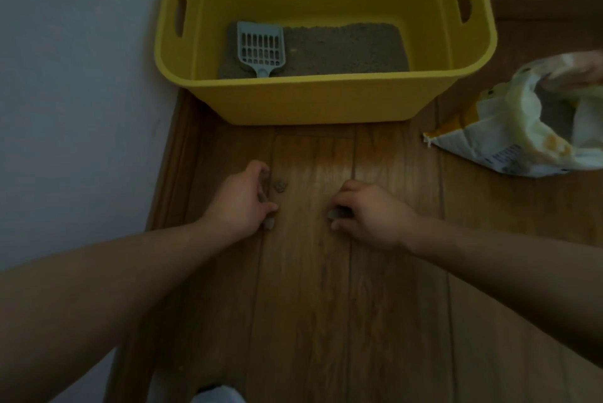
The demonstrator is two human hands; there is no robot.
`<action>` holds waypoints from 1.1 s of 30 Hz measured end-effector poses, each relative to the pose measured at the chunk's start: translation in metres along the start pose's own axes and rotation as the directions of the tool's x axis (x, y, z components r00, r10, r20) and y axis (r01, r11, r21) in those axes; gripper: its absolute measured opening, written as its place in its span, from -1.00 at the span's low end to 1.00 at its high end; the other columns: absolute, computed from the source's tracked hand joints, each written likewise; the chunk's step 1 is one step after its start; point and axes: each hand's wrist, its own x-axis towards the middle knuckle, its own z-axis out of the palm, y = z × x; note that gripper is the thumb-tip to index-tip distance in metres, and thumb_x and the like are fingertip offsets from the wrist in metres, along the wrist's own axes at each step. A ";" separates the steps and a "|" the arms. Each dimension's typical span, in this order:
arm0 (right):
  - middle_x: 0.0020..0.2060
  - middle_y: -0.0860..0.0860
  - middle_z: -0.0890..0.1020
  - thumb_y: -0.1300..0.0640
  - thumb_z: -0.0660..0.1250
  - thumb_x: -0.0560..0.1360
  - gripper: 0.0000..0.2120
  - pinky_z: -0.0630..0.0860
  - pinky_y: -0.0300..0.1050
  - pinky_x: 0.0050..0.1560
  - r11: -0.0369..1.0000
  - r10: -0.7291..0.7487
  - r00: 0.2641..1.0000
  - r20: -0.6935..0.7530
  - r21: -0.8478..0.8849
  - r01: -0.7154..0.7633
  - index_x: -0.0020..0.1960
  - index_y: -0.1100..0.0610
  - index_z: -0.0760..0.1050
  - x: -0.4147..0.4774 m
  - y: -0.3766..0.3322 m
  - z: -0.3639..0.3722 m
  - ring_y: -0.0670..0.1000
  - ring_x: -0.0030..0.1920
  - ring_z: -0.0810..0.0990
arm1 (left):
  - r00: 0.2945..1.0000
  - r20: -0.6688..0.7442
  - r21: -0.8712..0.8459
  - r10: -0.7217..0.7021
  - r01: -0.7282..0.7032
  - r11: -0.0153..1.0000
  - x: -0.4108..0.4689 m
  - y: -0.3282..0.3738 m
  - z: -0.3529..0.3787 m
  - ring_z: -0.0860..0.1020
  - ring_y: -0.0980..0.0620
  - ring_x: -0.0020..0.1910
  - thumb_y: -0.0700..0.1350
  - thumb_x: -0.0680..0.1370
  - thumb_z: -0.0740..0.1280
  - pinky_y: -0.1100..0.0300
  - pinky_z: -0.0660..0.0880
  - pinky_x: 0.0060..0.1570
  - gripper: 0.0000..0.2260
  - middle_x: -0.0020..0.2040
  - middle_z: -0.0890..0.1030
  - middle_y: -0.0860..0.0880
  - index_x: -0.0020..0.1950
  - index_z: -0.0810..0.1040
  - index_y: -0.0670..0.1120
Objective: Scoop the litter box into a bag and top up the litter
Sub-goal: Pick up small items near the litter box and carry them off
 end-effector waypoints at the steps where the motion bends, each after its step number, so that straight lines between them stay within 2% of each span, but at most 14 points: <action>1: 0.16 0.01 0.51 -0.06 0.36 0.54 -0.64 0.49 -0.01 0.17 1.000 0.004 1.000 -0.014 0.004 -0.004 0.29 0.04 0.52 0.004 -0.003 -0.002 0.04 0.14 0.51 | 1.000 0.007 0.019 0.004 -0.005 1.000 0.000 -0.002 -0.001 0.55 0.15 -0.19 -0.10 0.47 0.50 0.27 0.47 -0.24 -0.40 -0.13 0.54 0.09 0.44 0.34 0.07; 5: 0.14 0.00 0.53 -0.09 0.37 0.53 -0.64 0.52 0.03 0.15 1.000 0.018 0.998 -0.056 0.027 -0.016 0.27 0.03 0.53 0.017 -0.011 -0.006 0.05 0.13 0.53 | 0.999 -0.010 0.055 0.039 -0.038 0.998 0.012 -0.002 -0.004 0.53 0.15 -0.15 -0.08 0.51 0.47 0.24 0.48 -0.16 -0.43 -0.09 0.53 0.13 0.48 0.36 0.07; 8: 0.12 0.00 0.53 -0.09 0.38 0.52 -0.65 0.53 0.00 0.12 0.999 0.027 0.996 -0.081 0.044 -0.024 0.25 0.02 0.54 0.024 -0.013 -0.011 0.03 0.09 0.54 | 0.993 0.046 0.095 0.111 -0.115 0.989 0.021 0.002 0.002 0.50 0.17 -0.12 -0.08 0.50 0.47 0.22 0.45 -0.09 -0.49 -0.04 0.52 0.13 0.43 0.44 0.06; 11: 0.08 0.01 0.54 -0.09 0.40 0.50 -0.64 0.53 -0.02 0.09 0.996 0.042 0.990 -0.138 0.085 -0.031 0.23 0.04 0.56 0.025 -0.012 -0.015 0.03 0.06 0.54 | 0.994 0.044 0.143 0.104 -0.109 0.984 0.026 0.000 0.011 0.52 0.02 0.04 -0.07 0.48 0.50 0.09 0.51 0.04 -0.60 0.09 0.55 0.01 0.29 0.54 0.02; 14: 0.07 0.00 0.54 -0.10 0.40 0.50 -0.61 0.52 -0.04 0.09 0.994 0.059 0.986 -0.159 0.101 -0.043 0.25 0.06 0.56 0.021 -0.008 -0.015 0.03 0.05 0.54 | 0.989 0.036 0.163 0.146 -0.150 0.975 0.027 -0.004 0.011 0.50 0.03 0.03 -0.08 0.49 0.49 0.11 0.50 0.02 -0.70 0.04 0.50 0.04 0.20 0.57 -0.01; 17: 0.09 0.00 0.54 -0.11 0.39 0.51 -0.60 0.51 -0.07 0.09 0.992 0.072 0.988 -0.140 0.112 -0.056 0.28 0.05 0.55 0.018 -0.004 -0.013 0.02 0.06 0.53 | 0.979 0.020 0.182 0.205 -0.205 0.962 0.024 -0.007 0.006 0.50 0.08 0.01 -0.07 0.54 0.42 0.14 0.49 0.01 -0.74 0.08 0.51 0.05 0.22 0.58 -0.01; 22: 0.09 -0.02 0.53 -0.11 0.38 0.52 -0.60 0.45 -0.14 0.02 0.994 0.058 0.988 -0.144 0.099 -0.044 0.28 0.04 0.55 0.021 -0.007 -0.011 -0.01 0.04 0.53 | 0.979 -0.008 0.181 0.205 -0.201 0.963 0.009 -0.014 -0.001 0.53 0.09 0.08 -0.06 0.60 0.34 0.21 0.46 0.06 -0.74 0.15 0.58 0.03 0.27 0.59 -0.02; 27: 0.08 -0.01 0.55 -0.10 0.39 0.51 -0.62 0.52 -0.07 0.08 0.997 -0.004 0.992 -0.125 0.075 0.014 0.25 0.06 0.56 0.024 -0.024 -0.008 0.01 0.06 0.55 | 0.977 -0.011 0.152 0.212 -0.208 0.966 -0.015 -0.030 -0.007 0.53 0.11 -0.01 -0.04 0.54 0.42 0.20 0.49 0.02 -0.76 0.05 0.60 0.04 0.20 0.65 -0.03; 33: 0.09 0.03 0.58 -0.11 0.39 0.51 -0.62 0.51 -0.04 0.11 0.998 -0.046 0.994 -0.102 0.032 0.049 0.24 0.07 0.57 0.016 -0.038 -0.006 0.04 0.09 0.54 | 0.981 0.048 0.159 0.188 -0.193 0.968 -0.038 -0.033 -0.001 0.51 0.16 0.05 -0.02 0.54 0.41 0.18 0.49 0.13 -0.74 0.08 0.56 0.12 0.22 0.63 0.01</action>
